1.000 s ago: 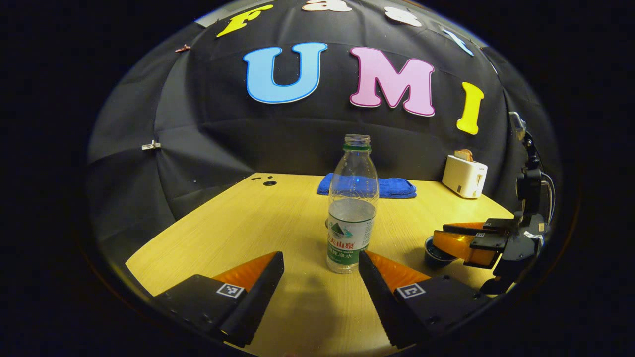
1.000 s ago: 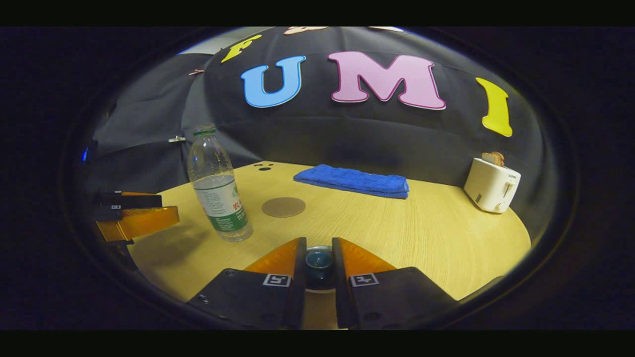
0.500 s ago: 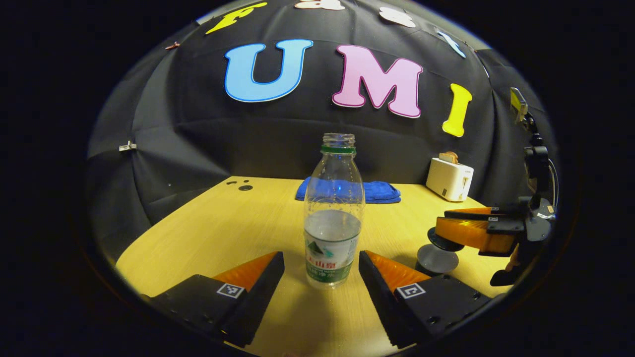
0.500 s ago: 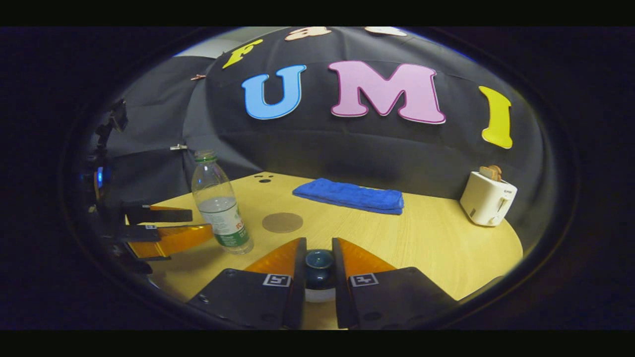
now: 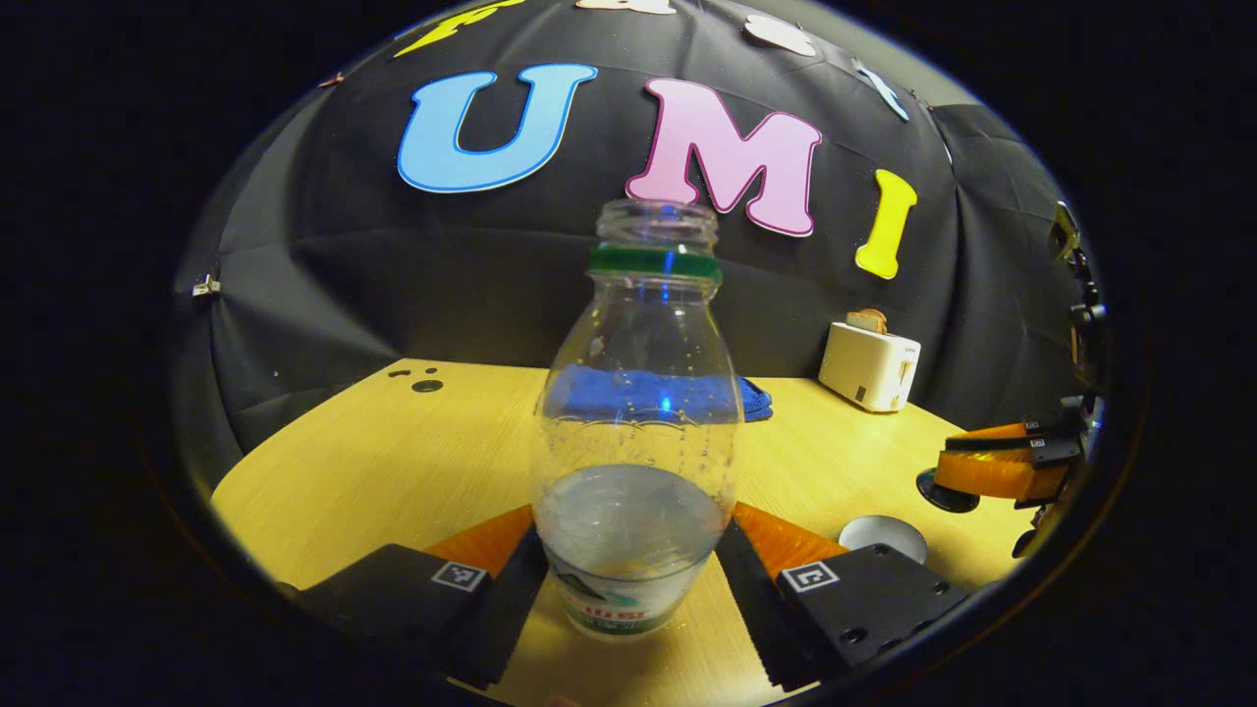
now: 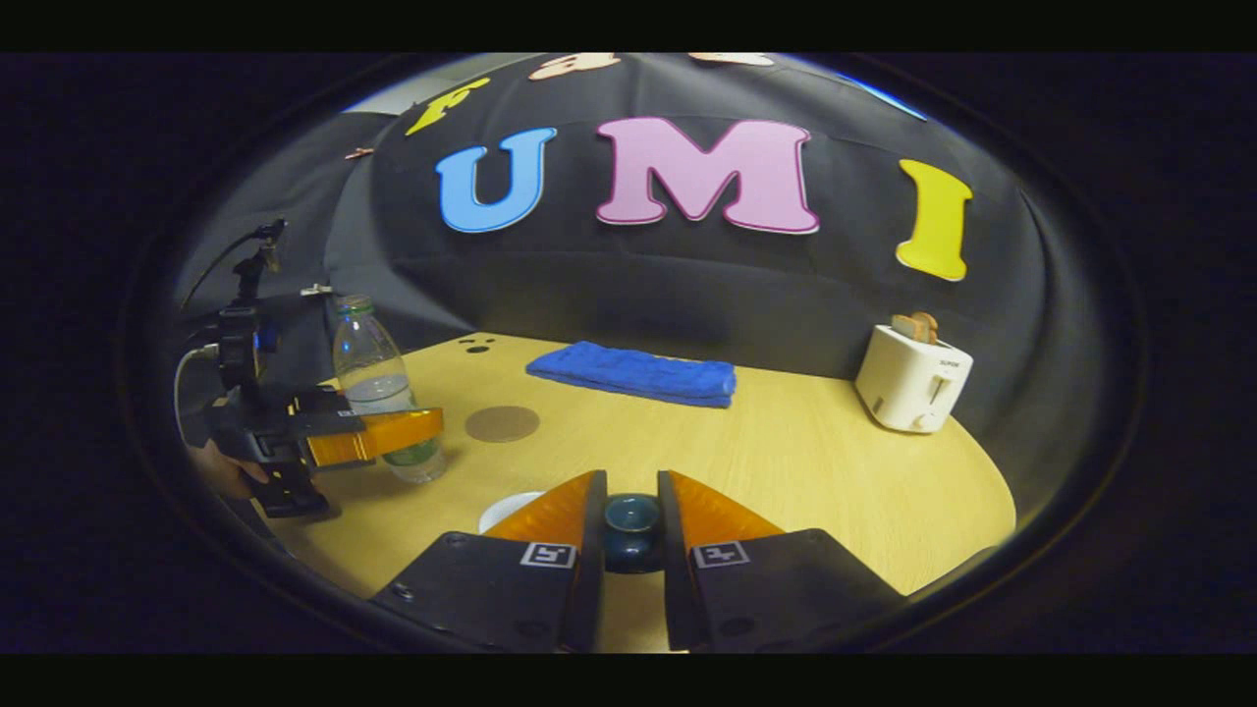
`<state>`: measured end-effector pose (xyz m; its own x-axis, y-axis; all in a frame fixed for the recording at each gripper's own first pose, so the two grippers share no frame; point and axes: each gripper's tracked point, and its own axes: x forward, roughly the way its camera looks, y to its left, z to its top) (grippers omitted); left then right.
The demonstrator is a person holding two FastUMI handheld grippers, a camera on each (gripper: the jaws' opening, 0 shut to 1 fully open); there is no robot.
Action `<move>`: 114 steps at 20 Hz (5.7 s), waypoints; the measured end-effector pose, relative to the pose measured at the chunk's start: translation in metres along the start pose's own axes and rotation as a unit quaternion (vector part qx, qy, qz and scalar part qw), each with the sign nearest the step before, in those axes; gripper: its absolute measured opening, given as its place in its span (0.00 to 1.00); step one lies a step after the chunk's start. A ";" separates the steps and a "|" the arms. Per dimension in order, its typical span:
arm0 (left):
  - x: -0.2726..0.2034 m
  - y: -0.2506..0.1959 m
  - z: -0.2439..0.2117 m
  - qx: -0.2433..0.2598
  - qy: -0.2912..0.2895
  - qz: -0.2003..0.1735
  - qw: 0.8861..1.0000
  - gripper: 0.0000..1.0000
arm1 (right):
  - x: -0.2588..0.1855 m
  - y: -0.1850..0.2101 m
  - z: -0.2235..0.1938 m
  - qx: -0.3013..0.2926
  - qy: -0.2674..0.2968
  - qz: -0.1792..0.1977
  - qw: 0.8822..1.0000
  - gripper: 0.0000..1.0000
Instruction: Open the teacup lid with one hand, grasp the water bottle and pour water into the teacup with the other hand; after pouring, place the water bottle on the coaster and then close the teacup lid.
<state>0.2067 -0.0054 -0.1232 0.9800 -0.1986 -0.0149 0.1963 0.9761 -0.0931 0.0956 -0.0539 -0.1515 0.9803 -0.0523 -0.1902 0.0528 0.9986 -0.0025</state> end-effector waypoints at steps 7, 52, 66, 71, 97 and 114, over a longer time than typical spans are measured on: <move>0.000 0.014 0.004 0.168 0.041 0.036 0.984 0.77 | -0.012 -0.010 -0.006 0.001 0.001 -0.004 1.000 0.28; 0.057 -0.042 0.000 0.866 0.028 -0.048 0.497 0.76 | -0.057 -0.041 -0.056 0.052 0.027 -0.029 0.998 0.24; 0.057 -0.058 0.019 0.911 -0.024 -0.038 0.410 0.76 | -0.056 -0.033 -0.050 0.060 0.025 -0.019 0.998 0.28; 0.056 -0.062 0.035 0.923 -0.026 -0.034 0.382 0.76 | -0.056 -0.034 -0.043 0.068 0.025 -0.018 0.997 0.24; 0.058 -0.076 0.056 0.947 -0.008 -0.054 0.316 0.76 | -0.054 -0.043 -0.021 0.091 0.015 -0.019 0.996 0.25; 0.028 -0.027 0.106 0.783 0.025 -0.019 0.622 0.75 | -0.044 -0.046 0.026 0.063 0.007 -0.019 0.998 0.33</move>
<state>0.2328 -0.0280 -0.0154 0.9792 -0.1879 -0.0770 0.0495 -0.1468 0.9879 0.0554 -0.0975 -0.1171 0.9743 -0.0889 -0.2070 0.1142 0.9869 0.1138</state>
